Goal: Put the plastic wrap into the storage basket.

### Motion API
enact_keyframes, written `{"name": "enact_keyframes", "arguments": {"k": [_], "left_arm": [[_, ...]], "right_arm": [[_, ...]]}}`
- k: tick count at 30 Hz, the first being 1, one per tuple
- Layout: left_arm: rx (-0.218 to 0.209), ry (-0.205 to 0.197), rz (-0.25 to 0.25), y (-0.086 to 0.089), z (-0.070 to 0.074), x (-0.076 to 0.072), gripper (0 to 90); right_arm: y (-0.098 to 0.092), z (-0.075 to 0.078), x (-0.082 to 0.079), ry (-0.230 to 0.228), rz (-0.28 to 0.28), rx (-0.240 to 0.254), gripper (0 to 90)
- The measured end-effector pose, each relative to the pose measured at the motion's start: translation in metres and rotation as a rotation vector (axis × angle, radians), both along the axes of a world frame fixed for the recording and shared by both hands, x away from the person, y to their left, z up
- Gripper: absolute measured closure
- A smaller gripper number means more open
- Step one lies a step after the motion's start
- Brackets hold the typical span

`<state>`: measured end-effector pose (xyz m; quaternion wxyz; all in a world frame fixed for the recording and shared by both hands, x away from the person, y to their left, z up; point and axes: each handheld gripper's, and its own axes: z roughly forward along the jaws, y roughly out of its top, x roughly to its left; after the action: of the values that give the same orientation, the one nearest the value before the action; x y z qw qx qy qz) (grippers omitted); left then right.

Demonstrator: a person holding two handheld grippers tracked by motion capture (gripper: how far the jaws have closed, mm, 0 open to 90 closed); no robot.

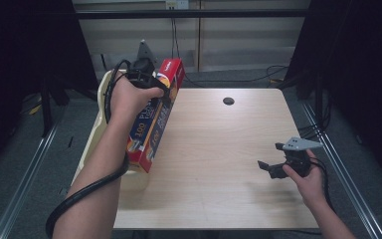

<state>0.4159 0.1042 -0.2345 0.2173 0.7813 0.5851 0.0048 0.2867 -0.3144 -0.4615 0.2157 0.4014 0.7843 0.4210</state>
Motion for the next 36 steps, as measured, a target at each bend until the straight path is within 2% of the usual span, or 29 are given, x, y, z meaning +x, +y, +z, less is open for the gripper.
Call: {"name": "enact_keyframes", "arguments": {"k": [11, 17, 36], "left_arm": [[0.014, -0.005, 0.039, 0.022, 0.003, -0.001, 40.8], [0.029, -0.002, 0.060, 0.031, 0.003, -0.001, 40.8], [0.035, 0.004, 0.116, 0.055, 0.004, -0.005, 40.8]], "right_arm": [[0.001, -0.001, 0.000, 0.007, 0.004, -0.003, 2.1], [0.002, -0.001, 0.000, 0.005, 0.002, -0.009, 2.1], [0.003, -0.002, 0.001, 0.002, 0.002, -0.013, 2.1]]}}
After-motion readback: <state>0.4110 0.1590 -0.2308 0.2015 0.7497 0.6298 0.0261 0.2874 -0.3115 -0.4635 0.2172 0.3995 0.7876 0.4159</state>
